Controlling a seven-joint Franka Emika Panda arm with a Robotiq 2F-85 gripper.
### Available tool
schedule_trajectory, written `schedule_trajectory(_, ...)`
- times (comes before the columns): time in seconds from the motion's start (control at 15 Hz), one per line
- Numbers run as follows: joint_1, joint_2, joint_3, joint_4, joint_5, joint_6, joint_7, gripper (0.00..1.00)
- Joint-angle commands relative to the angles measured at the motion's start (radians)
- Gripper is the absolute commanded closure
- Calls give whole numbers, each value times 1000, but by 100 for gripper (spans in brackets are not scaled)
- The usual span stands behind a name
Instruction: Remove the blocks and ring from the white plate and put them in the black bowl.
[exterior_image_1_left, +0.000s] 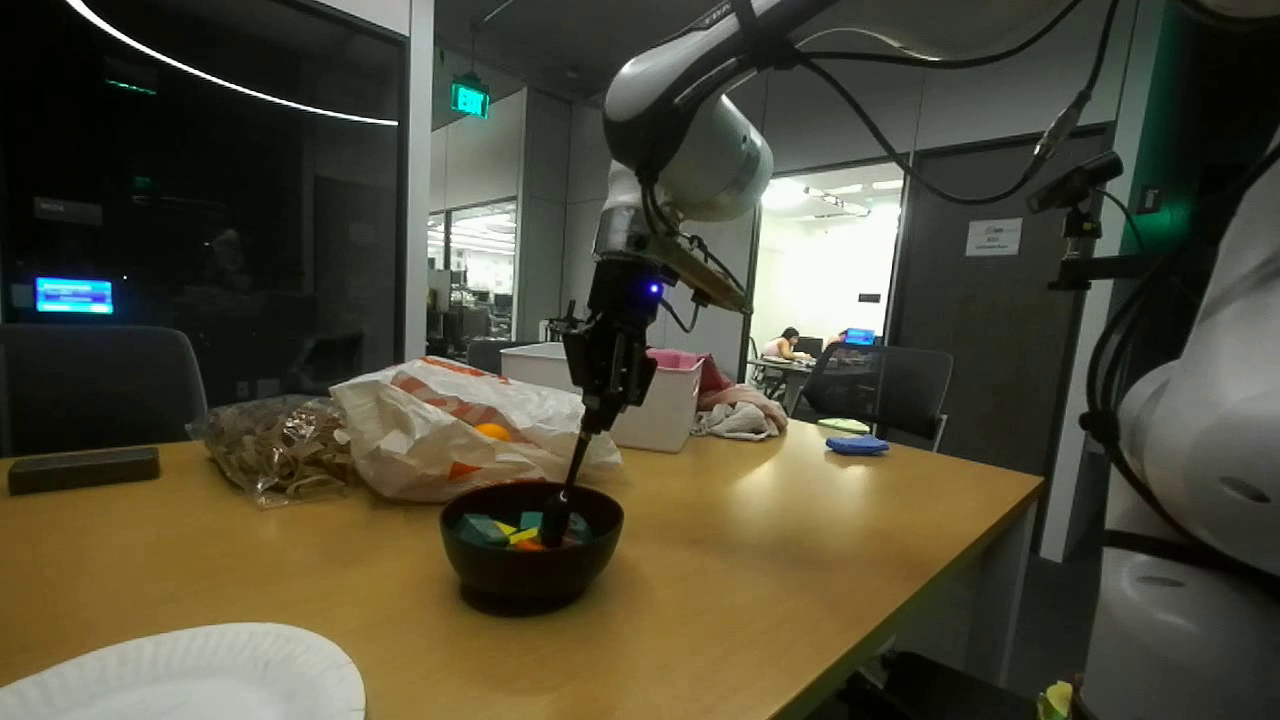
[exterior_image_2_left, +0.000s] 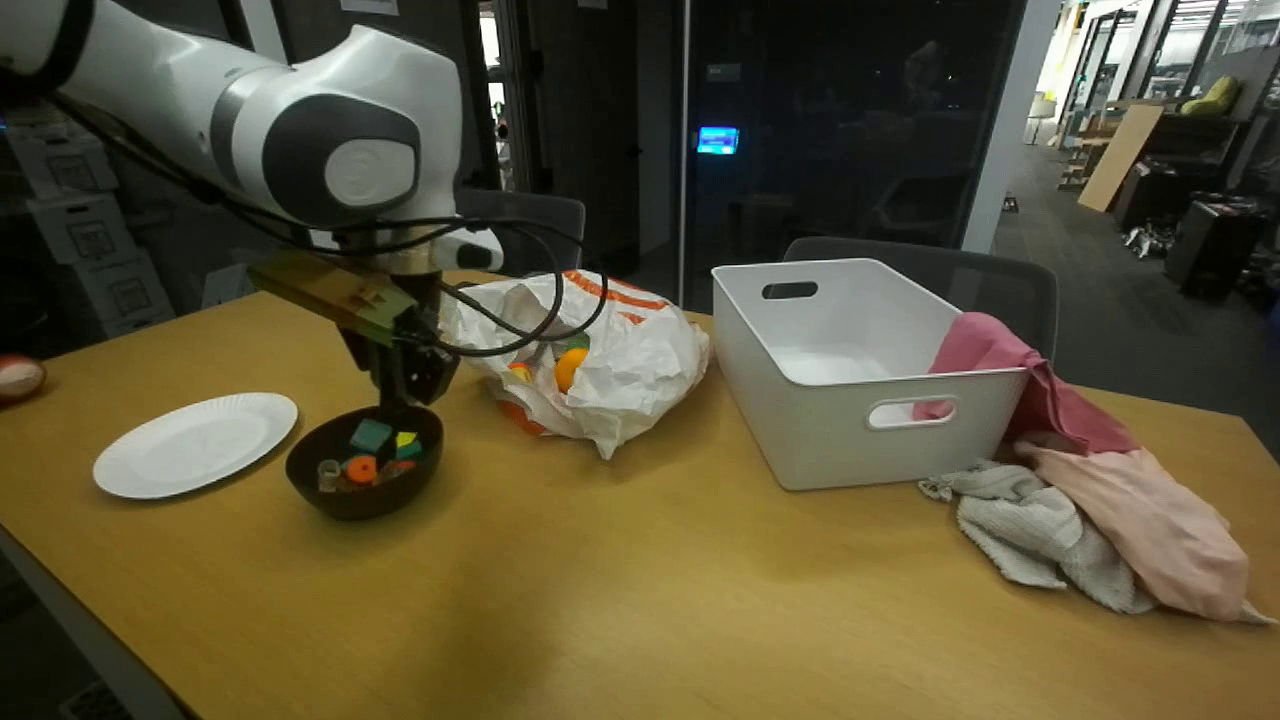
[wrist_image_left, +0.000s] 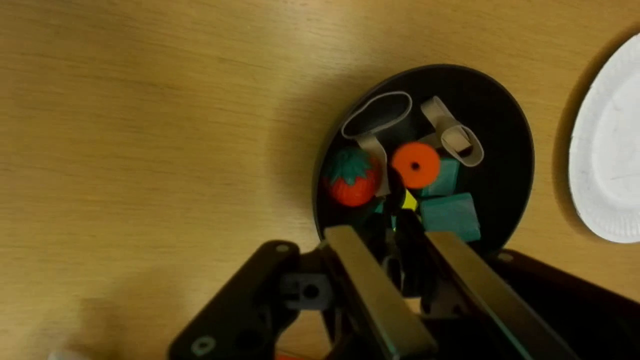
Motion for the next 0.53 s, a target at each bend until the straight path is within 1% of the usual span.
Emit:
schedule_trajectory(0.0,0,-77,-5,-18,-4,58,16,90)
schedule_trajectory(0.27,-11,-129,-14,-30,-17,125,30,90)
schedule_trajectory(0.47,-33,-169,-14,-51,-64,200,64,90)
